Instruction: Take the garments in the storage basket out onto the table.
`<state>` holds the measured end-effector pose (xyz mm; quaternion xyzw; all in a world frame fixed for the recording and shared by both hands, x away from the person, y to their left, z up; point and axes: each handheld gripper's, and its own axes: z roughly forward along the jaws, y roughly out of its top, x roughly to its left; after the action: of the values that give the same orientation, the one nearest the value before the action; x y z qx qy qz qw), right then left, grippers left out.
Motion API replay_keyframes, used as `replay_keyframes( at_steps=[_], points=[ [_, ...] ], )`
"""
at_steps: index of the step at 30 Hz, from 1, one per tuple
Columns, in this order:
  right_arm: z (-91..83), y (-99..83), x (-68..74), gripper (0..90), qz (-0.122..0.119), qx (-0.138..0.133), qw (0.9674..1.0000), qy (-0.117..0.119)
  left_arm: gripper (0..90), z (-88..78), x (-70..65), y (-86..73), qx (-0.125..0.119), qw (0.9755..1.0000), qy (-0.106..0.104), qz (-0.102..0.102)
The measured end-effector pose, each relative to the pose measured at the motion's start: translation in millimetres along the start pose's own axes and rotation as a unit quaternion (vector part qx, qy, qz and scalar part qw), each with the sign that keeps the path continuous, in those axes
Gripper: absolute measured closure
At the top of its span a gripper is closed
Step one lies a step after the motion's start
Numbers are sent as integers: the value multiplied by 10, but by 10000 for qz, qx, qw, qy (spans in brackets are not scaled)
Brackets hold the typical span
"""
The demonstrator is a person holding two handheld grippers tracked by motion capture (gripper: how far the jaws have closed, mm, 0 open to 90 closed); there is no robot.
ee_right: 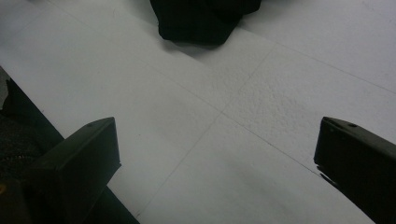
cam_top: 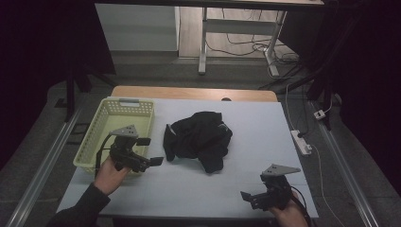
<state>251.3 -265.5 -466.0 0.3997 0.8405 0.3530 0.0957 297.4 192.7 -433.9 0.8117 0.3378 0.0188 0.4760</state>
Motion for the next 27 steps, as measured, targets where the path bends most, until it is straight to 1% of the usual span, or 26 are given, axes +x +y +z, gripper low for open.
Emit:
replay_keyframes(
  at_steps=[3,5,10,15,20,27],
  points=[
    [1,0,0,0,1,0,10000,3,0,-34,-29,-48,8,9999,113,52],
    [1,0,1,0,-1,1,10000,4,0,-49,-38,-74,10,9999,145,63],
    [1,1,2,0,-7,4,10000,5,0,-109,-44,-162,-15,9998,193,18],
    [3,1,4,0,-10,9,10000,-3,0,-177,-36,-265,-43,9997,230,-79],
    [3,2,8,0,-20,28,10000,-22,0,-264,-34,-358,-124,9995,251,-175],
    [7,3,10,0,-2,21,10000,-6,0,-417,-30,-524,-194,9987,356,-323]
  ],
)
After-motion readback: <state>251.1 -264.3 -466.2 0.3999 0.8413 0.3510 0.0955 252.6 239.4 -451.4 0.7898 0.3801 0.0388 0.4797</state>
